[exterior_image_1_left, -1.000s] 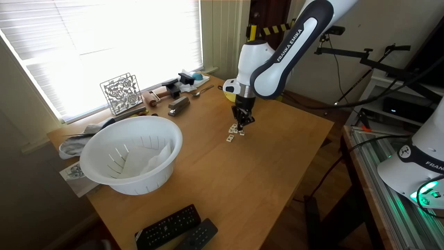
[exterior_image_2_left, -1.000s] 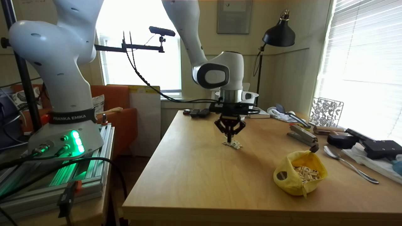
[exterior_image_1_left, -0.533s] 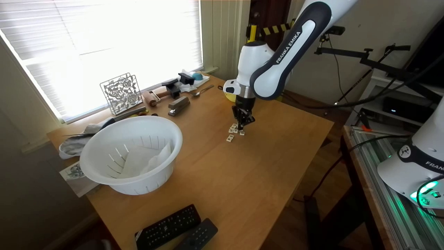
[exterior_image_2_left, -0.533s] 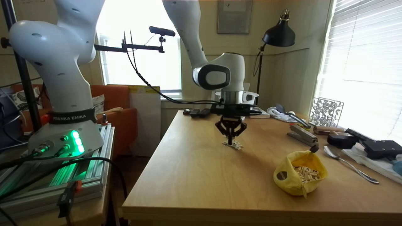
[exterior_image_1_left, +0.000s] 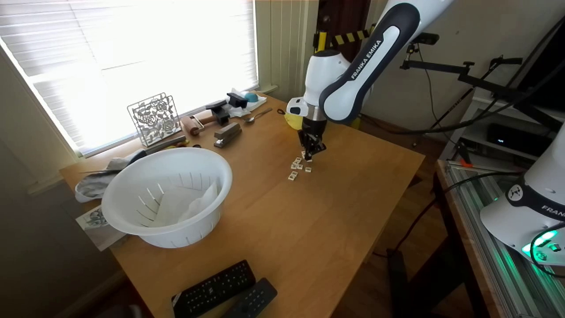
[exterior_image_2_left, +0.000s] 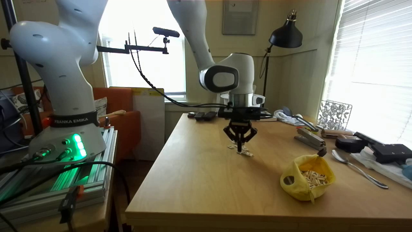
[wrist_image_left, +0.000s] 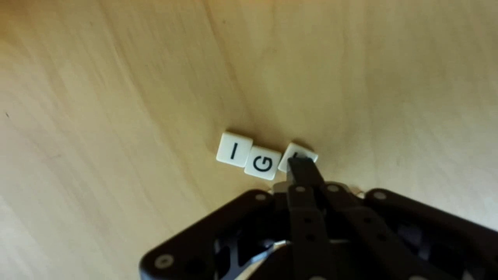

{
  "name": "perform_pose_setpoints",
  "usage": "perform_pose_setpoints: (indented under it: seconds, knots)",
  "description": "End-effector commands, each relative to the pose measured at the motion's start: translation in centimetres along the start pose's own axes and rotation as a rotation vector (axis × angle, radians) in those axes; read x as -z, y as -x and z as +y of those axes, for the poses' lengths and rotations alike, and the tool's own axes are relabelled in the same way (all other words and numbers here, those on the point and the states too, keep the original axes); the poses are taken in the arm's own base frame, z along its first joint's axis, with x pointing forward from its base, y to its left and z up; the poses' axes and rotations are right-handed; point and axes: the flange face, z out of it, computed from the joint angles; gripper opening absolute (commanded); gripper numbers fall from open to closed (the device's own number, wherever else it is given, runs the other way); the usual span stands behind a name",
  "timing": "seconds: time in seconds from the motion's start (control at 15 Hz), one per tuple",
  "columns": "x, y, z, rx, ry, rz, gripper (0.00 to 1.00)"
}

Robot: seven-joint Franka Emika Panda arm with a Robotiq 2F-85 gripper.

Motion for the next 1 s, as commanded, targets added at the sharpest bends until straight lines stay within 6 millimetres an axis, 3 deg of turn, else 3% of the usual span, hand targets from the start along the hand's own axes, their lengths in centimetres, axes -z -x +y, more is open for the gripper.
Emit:
perform_pose_setpoints:
  seconds: [0.0, 0.33, 0.93]
  knots:
    - [1.6, -1.8, -0.5, 0.021, -0.005, 0.026, 0.0]
    - [2.7, -4.2, -1.7, 0.084, 0.005, 0.059, 0.0]
    - [1.1, -4.1, -1.4, 0.154, 0.022, 0.062, 0.0]
